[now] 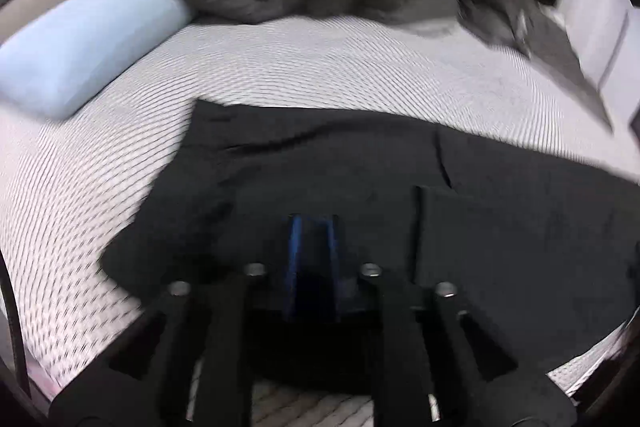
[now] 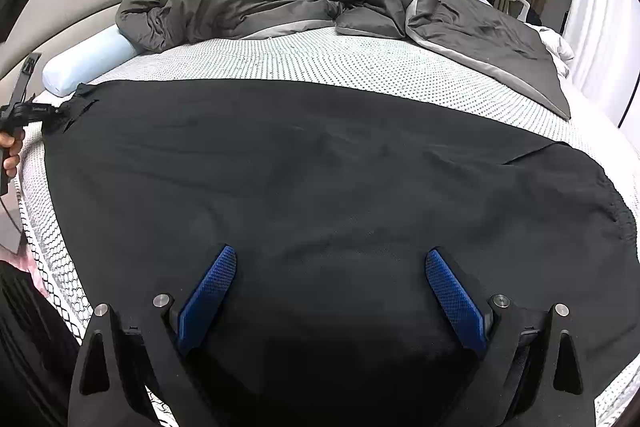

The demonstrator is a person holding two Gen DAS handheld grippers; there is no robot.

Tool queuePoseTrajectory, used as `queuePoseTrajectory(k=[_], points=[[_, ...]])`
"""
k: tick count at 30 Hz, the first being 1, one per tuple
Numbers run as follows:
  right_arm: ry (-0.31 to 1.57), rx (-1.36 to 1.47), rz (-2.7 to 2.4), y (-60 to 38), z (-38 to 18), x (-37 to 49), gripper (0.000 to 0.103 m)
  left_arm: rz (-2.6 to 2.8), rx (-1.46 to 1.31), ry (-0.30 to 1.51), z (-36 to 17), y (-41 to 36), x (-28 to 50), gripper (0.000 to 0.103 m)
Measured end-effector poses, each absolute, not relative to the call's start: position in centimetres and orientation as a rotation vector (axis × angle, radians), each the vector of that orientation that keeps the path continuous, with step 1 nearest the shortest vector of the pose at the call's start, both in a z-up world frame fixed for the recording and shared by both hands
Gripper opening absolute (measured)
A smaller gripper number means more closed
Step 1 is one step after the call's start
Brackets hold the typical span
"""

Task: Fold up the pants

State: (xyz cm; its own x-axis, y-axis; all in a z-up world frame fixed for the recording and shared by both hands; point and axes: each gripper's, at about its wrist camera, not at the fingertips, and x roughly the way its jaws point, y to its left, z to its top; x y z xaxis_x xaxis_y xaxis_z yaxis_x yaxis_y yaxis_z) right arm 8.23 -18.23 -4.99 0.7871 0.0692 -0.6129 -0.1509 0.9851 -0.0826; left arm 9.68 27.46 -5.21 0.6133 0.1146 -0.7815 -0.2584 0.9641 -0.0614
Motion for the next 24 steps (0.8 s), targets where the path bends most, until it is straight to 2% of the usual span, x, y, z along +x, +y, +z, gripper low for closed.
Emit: queuePoseTrajectory(k=[5,7,8,11,13,15,19,20,21,23,24], points=[[0.656,-0.128,0.121,-18.2,-5.1,8.5,0.097,0.274,-0.167,0.926,-6.3,29.0,12.6,0.018],[0.657,-0.127,0.124,-18.3,-5.1,8.5,0.097,0.344,-0.216,0.926,-6.0,31.7,12.7,0.010],[0.657,-0.127,0.124,-18.3,-5.1,8.5,0.097,0.344,-0.245,0.941,-6.1,32.7,12.9,0.001],[0.660,-0.134,0.121,-18.2,-5.0,8.5,0.097,0.341,-0.251,0.956,-5.6,33.0,12.8,0.001],[0.661,-0.133,0.120,-18.3,-5.0,8.5,0.097,0.315,-0.203,0.922,-4.4,31.7,13.2,0.007],[0.663,-0.133,0.118,-18.2,-5.0,8.5,0.097,0.266,-0.173,0.924,-4.0,30.1,14.3,0.023],[0.662,-0.140,0.122,-18.2,-5.2,8.7,0.097,0.304,-0.079,1.005,-5.8,30.0,17.6,0.025],[0.662,-0.140,0.122,-18.2,-5.2,8.7,0.097,0.346,-0.101,1.009,-6.2,31.2,17.8,0.024],[0.661,-0.138,0.124,-18.3,-5.2,8.7,0.097,0.351,-0.151,1.001,-6.3,31.9,17.3,0.015],[0.661,-0.136,0.123,-18.4,-5.2,8.7,0.097,0.367,-0.290,0.988,-5.7,34.2,16.5,0.005],[0.663,-0.134,0.120,-18.4,-5.1,8.6,0.097,0.370,-0.303,0.972,-5.2,34.2,15.9,0.005]])
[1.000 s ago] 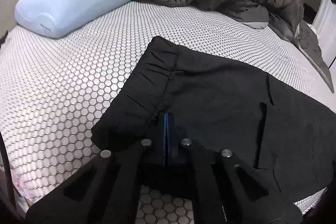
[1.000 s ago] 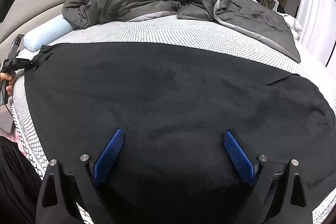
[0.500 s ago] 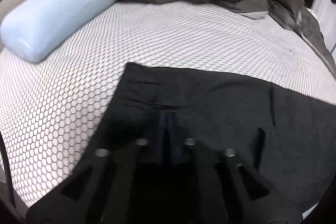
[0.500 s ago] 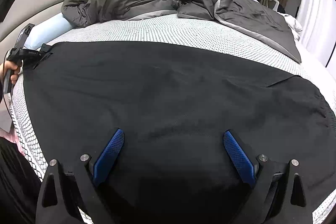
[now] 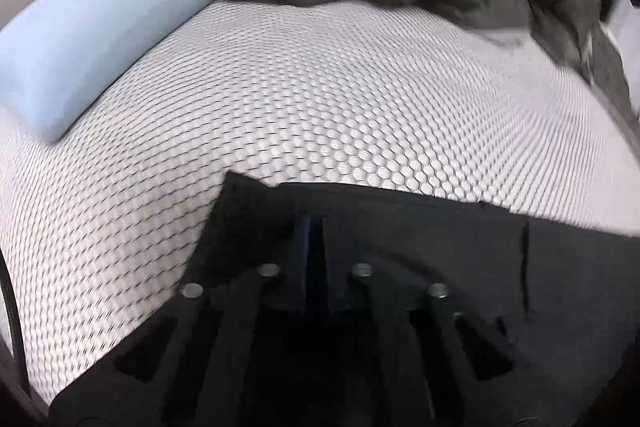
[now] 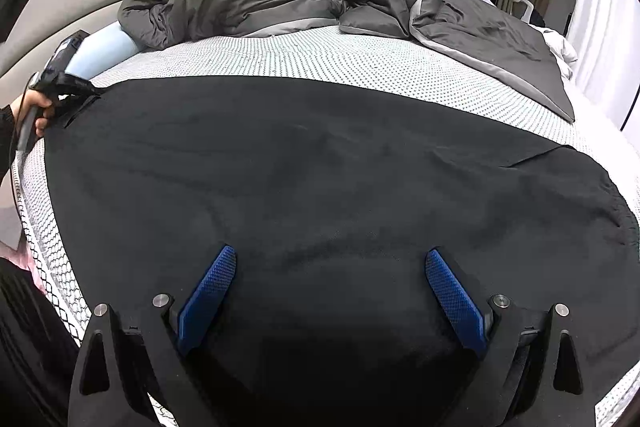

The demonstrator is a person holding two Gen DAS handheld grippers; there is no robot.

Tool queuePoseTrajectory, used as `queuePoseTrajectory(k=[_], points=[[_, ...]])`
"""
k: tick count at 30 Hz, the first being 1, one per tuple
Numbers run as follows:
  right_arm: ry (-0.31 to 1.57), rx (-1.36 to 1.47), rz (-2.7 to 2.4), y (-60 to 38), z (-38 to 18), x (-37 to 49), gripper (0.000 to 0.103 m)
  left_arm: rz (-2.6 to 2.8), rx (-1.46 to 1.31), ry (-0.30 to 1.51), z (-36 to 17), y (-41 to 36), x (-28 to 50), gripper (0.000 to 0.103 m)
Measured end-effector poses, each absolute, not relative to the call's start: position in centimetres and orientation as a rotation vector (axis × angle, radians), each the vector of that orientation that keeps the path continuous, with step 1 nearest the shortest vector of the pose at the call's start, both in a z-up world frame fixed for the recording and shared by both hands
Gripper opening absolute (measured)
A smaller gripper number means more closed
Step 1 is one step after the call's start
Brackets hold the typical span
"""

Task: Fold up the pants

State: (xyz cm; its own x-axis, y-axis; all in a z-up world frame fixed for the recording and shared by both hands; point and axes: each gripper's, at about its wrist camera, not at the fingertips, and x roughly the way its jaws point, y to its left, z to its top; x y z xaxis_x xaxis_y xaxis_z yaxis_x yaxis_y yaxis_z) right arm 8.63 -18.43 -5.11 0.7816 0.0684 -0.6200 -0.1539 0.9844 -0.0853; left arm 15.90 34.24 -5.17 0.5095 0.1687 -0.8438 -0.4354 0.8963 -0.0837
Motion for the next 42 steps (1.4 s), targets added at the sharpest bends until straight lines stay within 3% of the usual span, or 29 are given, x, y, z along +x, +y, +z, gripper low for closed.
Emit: queuePoseTrajectory(k=[4,7,9,11,19,23,28,33,42], points=[[0.663,-0.134,0.115,-18.3,-4.7,8.4,0.097,0.339,-0.263,0.918,-2.3,30.1,13.5,0.017],[0.636,-0.142,0.159,-17.4,-4.1,7.7,0.097,0.233,-0.210,0.852,-0.2,23.6,11.0,0.037],[0.630,-0.145,0.166,-17.2,-4.0,7.5,0.097,0.154,-0.178,0.807,0.7,19.2,9.8,0.070],[0.629,-0.138,0.197,-16.6,-4.1,7.1,0.097,0.070,-0.179,0.774,0.7,14.3,8.4,0.089],[0.692,-0.191,0.247,-16.9,-5.0,6.4,0.097,-0.104,0.016,0.930,-5.4,0.7,6.5,0.089],[0.695,-0.266,0.146,-19.0,-5.2,5.5,0.099,-0.076,-0.015,0.900,-5.3,2.3,4.4,0.091],[0.687,-0.182,-0.143,-27.1,-5.1,4.1,0.099,-0.016,-0.025,0.870,-5.7,6.1,2.4,0.096],[0.657,-0.140,-0.133,-28.5,-4.8,2.3,0.099,0.019,-0.048,0.789,-5.4,9.6,2.3,0.096],[0.503,0.401,-0.074,-37.2,-3.1,-3.1,0.099,0.097,-0.371,0.685,-4.3,17.0,-0.9,0.095]])
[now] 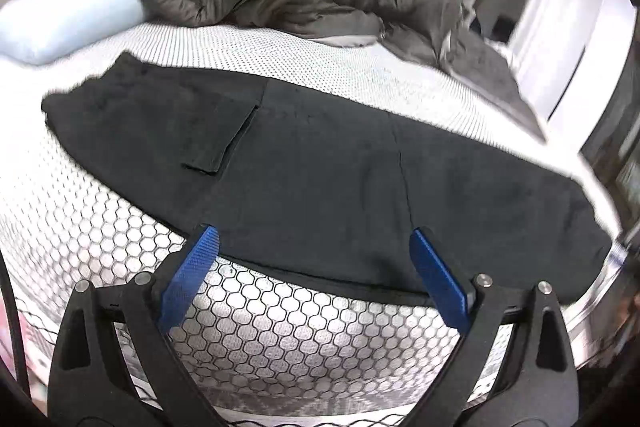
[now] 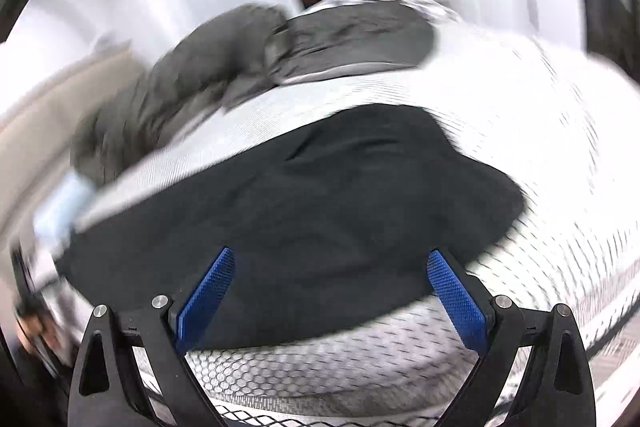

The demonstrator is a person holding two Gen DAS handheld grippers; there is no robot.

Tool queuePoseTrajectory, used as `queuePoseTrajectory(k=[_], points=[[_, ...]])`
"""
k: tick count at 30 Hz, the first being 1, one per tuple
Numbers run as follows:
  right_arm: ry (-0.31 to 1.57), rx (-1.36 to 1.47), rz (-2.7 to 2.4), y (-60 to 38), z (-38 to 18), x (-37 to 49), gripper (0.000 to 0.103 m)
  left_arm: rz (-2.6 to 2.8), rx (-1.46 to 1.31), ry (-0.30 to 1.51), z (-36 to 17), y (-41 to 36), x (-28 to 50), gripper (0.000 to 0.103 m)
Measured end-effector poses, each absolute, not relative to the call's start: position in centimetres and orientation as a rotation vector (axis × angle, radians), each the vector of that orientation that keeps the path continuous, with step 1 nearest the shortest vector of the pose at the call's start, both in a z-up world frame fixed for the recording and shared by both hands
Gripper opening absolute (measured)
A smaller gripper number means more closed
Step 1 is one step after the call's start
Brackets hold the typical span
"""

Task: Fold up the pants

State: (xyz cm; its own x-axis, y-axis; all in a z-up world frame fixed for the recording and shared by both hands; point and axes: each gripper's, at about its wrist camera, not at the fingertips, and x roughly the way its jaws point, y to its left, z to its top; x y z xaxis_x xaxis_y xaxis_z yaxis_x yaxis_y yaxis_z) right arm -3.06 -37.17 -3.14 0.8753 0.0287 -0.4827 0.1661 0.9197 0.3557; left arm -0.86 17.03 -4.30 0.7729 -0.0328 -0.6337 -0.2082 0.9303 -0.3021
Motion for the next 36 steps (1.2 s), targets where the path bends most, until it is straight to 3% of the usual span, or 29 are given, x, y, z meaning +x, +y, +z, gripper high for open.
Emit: queuePoseTrajectory(k=[4,10,12,14,15,17,23,29,36], points=[[0.475,0.723,-0.053,-42.6,-4.9,-4.4,0.099,0.135,-0.314,0.677,-4.3,16.1,0.0,0.095],[0.470,0.861,-0.032,-44.8,-6.0,-2.1,0.097,0.080,-0.324,0.710,-4.3,12.9,2.9,0.095],[0.462,0.885,-0.052,-45.6,-6.0,-1.2,0.086,0.072,-0.311,0.706,-3.9,11.8,3.6,0.095],[0.482,0.886,-0.102,-46.0,-6.0,0.2,0.042,0.071,-0.296,0.685,-3.6,10.6,3.5,0.095],[0.453,0.852,-0.128,-45.5,-5.4,0.6,0.038,0.069,-0.281,0.671,-3.3,9.8,3.4,0.095],[0.425,0.834,-0.120,-45.2,-4.8,0.5,0.021,0.030,-0.237,0.649,-2.8,7.8,3.4,0.095],[0.330,0.679,-0.090,-43.0,-1.9,-0.4,0.018,-0.186,-0.081,0.659,-2.4,-0.5,5.1,0.096],[0.296,0.648,-0.059,-41.5,-0.6,0.3,0.017,-0.326,0.060,0.793,-5.0,-6.9,8.1,0.096],[0.293,0.472,0.035,-34.6,4.2,0.7,0.016,-0.270,-0.091,0.723,-2.7,-1.7,6.6,0.096]])
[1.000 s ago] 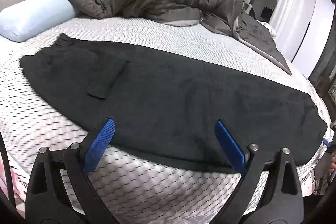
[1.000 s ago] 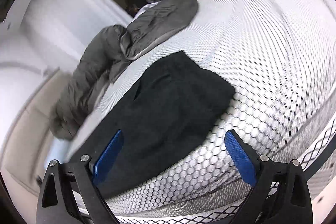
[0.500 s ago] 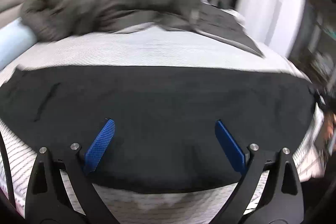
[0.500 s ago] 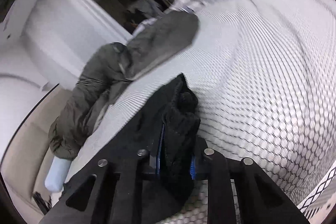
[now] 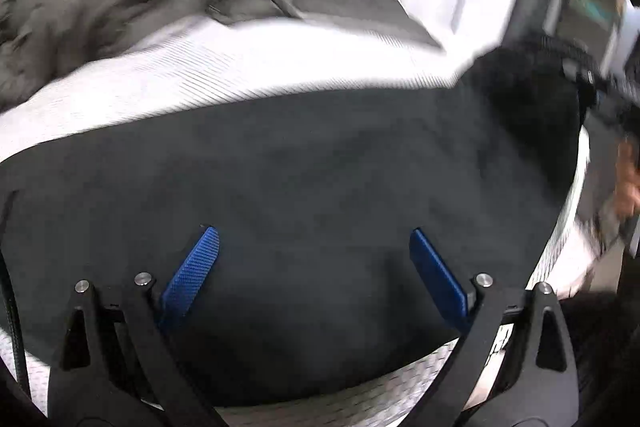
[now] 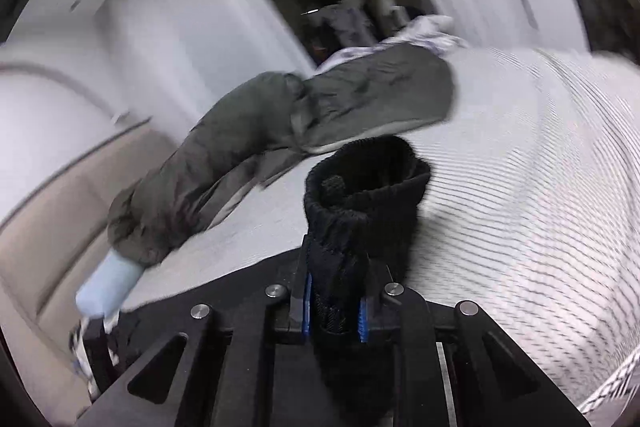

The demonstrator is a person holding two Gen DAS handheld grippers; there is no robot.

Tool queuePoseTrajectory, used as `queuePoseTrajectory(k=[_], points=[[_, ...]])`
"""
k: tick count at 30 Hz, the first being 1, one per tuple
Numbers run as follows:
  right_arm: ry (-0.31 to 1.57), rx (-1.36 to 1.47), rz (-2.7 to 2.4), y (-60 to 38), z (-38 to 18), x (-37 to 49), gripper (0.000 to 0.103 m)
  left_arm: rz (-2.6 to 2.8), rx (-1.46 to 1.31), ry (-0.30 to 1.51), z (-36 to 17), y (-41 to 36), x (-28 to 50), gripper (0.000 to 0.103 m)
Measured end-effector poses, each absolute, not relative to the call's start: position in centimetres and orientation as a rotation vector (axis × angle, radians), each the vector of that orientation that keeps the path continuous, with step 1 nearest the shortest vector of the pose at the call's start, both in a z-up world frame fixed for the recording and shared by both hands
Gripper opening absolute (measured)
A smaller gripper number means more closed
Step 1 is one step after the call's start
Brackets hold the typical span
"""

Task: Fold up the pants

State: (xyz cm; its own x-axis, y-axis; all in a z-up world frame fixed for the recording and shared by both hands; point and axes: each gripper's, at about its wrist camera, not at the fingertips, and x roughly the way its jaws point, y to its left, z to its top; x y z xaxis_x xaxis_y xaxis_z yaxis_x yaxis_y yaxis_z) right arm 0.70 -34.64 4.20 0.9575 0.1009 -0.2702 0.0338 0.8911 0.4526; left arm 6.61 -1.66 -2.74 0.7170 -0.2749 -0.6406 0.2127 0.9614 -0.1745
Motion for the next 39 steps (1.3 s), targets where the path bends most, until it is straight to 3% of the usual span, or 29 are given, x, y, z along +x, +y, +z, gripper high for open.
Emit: queuePoseTrajectory(k=[4,9,10,11,12,14,16,20,22,24,25,30,34,39], points=[[0.322,0.277,0.227,-23.2,8.9,4.2,0.015,-0.125,-0.217,0.670,-1.9,4.9,5.4,0.095],[0.360,0.157,0.424,-13.2,10.1,8.3,0.015,-0.019,-0.427,0.664,-2.8,11.9,4.2,0.095],[0.382,0.145,0.472,-11.2,9.8,9.1,0.018,0.002,-0.441,0.663,-2.9,12.7,4.0,0.095],[0.435,0.135,0.539,-8.8,8.9,10.6,0.030,0.017,-0.457,0.661,-3.0,13.6,3.8,0.095],[0.499,0.125,0.612,-6.7,7.8,11.8,0.035,0.026,-0.473,0.659,-3.0,14.6,3.3,0.095],[0.636,0.102,0.752,-3.4,4.8,13.9,0.040,0.020,-0.501,0.653,-3.0,15.8,3.0,0.095],[0.685,0.117,0.761,-3.4,3.1,14.3,0.041,-0.017,-0.513,0.650,-3.0,16.0,3.0,0.095],[0.623,0.159,0.653,-8.9,2.6,12.7,0.066,-0.152,-0.482,0.699,-2.9,13.8,4.8,0.095],[0.594,0.160,0.558,-12.3,2.0,11.3,0.067,-0.220,-0.383,0.762,-3.3,11.1,5.9,0.090],[0.592,0.184,0.492,-15.4,1.0,10.6,0.067,-0.223,-0.232,0.820,-4.2,8.4,5.6,0.071],[0.597,0.222,0.468,-17.4,0.3,10.9,0.067,-0.209,-0.143,0.849,-4.9,7.2,5.6,0.070],[0.682,0.332,0.360,-24.1,-3.2,10.1,0.067,-0.249,-0.210,0.827,-3.9,8.0,5.2,0.070],[0.675,0.349,0.362,-25.3,-3.0,9.9,0.068,-0.329,-0.337,0.804,-1.3,9.5,9.2,0.078],[0.698,0.345,0.391,-24.6,-3.3,10.8,0.068,-0.382,-0.426,1.007,-2.3,9.6,18.5,0.082]])
